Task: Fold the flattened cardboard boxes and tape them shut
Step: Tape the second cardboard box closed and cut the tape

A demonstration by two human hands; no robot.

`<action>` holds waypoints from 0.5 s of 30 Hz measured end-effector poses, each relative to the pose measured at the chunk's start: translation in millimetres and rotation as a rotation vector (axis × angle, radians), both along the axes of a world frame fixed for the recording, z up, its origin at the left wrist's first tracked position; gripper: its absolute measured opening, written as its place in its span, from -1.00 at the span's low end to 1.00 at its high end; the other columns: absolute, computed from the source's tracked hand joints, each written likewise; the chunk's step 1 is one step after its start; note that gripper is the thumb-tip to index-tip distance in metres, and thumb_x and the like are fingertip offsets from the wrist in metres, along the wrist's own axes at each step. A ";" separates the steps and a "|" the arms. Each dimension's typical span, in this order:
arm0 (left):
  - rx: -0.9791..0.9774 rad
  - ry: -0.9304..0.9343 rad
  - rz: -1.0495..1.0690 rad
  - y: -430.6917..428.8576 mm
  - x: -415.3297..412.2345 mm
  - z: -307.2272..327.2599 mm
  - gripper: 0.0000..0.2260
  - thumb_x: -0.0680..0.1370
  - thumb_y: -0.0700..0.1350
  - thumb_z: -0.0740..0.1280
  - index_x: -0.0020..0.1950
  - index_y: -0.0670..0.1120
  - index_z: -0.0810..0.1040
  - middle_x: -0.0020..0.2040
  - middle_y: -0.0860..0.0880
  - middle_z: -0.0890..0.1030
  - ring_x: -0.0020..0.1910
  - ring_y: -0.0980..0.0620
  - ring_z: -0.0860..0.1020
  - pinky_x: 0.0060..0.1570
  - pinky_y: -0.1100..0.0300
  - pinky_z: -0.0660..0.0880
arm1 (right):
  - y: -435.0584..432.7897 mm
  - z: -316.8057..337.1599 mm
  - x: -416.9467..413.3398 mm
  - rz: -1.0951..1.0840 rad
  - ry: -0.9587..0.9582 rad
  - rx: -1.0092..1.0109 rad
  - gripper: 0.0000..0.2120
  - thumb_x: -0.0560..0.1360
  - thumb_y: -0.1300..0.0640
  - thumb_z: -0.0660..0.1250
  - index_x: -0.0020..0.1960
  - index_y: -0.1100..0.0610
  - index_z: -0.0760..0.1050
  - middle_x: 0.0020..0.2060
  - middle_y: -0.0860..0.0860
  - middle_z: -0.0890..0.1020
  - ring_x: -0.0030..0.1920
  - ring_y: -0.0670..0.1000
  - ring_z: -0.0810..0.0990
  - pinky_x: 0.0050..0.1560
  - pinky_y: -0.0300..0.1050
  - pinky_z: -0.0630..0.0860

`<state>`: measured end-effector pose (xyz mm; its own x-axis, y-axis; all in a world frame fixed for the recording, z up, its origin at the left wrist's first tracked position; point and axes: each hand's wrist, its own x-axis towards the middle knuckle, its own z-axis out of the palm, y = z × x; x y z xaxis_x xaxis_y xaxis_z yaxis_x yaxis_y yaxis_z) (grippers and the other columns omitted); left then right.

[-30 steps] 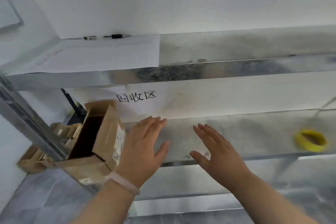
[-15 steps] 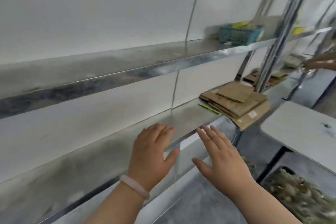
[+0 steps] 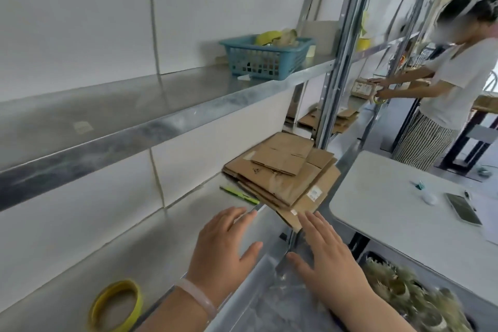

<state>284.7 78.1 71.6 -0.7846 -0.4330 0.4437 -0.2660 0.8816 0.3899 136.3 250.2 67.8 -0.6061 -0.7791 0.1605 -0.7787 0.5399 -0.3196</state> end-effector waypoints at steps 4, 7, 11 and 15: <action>0.080 -0.037 -0.019 -38.4 -69.3 -10.0 -0.51 0.53 0.17 0.24 0.43 0.05 0.40 0.35 0.10 0.44 0.36 0.10 0.37 0.32 0.12 0.37 | -25.9 -3.8 -60.7 -0.039 -0.080 0.039 -0.26 0.55 -0.34 0.09 0.58 -0.19 -0.21 0.57 -0.23 -0.11 0.56 -0.17 -0.17 0.51 -0.15 -0.14; 0.145 -0.067 -0.045 -53.9 -114.8 -17.1 -0.52 0.55 0.14 0.26 0.46 0.06 0.36 0.39 0.10 0.40 0.39 0.12 0.32 0.38 0.18 0.27 | -36.3 -6.6 -104.9 -0.076 -0.111 0.066 -0.26 0.57 -0.29 0.15 0.60 -0.15 -0.16 0.57 -0.21 -0.08 0.56 -0.16 -0.13 0.52 -0.18 -0.16; 0.320 -0.114 -0.035 -65.9 -153.0 -37.3 -0.53 0.56 0.14 0.27 0.46 0.12 0.33 0.37 0.19 0.35 0.38 0.23 0.26 0.38 0.30 0.21 | -58.9 -15.1 -160.0 -0.111 -0.191 0.074 -0.28 0.58 -0.24 0.18 0.60 -0.11 -0.09 0.58 -0.20 -0.02 0.57 -0.14 -0.07 0.51 -0.18 -0.08; 0.607 -0.083 0.074 -80.9 -197.8 -51.8 -0.53 0.54 0.17 0.29 0.44 0.20 0.30 0.28 0.33 0.30 0.31 0.32 0.25 0.30 0.35 0.20 | -95.4 -28.8 -226.8 -0.101 -0.234 0.126 -0.29 0.59 -0.25 0.14 0.60 -0.10 -0.11 0.58 -0.17 0.00 0.57 -0.10 -0.02 0.53 -0.11 0.04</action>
